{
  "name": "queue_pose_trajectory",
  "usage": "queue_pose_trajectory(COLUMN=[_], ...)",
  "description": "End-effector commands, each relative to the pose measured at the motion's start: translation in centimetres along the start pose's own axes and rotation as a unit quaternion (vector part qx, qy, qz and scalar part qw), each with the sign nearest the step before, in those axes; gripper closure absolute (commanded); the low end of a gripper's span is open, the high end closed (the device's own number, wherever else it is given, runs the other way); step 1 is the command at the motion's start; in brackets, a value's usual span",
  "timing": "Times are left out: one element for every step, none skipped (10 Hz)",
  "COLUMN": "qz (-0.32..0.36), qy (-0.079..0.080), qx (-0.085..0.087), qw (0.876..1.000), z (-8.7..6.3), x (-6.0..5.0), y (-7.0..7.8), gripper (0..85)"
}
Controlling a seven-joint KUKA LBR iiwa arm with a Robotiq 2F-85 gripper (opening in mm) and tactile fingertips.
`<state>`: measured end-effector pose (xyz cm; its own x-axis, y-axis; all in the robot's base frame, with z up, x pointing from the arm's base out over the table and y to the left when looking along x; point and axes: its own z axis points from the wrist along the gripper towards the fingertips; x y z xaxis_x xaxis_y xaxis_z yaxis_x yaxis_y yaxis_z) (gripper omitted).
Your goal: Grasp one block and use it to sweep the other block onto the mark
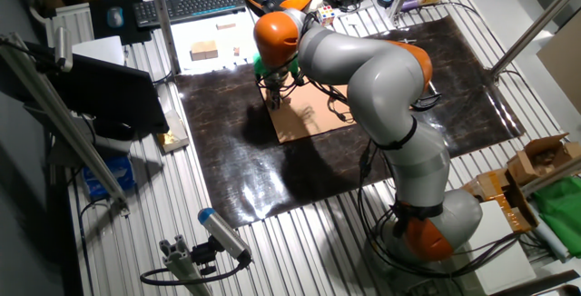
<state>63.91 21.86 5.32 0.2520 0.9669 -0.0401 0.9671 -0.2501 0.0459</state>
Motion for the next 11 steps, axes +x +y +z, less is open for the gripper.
queue_pose_trajectory(qz=[0.003, 0.007, 0.006, 0.005, 0.002, 0.000, -0.002, -0.004, -0.005, -0.008, -0.014], qy=[0.002, 0.007, 0.009, 0.010, 0.010, 0.010, 0.010, 0.010, 0.011, 0.012, 0.013], qx=[0.001, 0.002, 0.002, 0.003, 0.003, 0.003, 0.003, 0.003, 0.003, 0.003, 0.003], qw=[1.000, 1.000, 1.000, 1.000, 1.000, 1.000, 1.000, 1.000, 1.000, 1.000, 1.000], z=[0.06, 0.07, 0.07, 0.08, 0.08, 0.08, 0.10, 0.15, 0.22, 0.27, 0.27], x=[0.01, 0.03, 0.07, 0.10, 0.11, 0.11, 0.10, 0.09, 0.08, 0.09, 0.10], y=[-0.01, -0.04, -0.06, -0.07, -0.07, -0.07, -0.08, -0.08, -0.08, -0.09, -0.09], gripper=[9.0, 10.0, 11.0, 12.3, 13.3, 14.7, 16.7, 20.0, 24.3, 33.3, 47.3])
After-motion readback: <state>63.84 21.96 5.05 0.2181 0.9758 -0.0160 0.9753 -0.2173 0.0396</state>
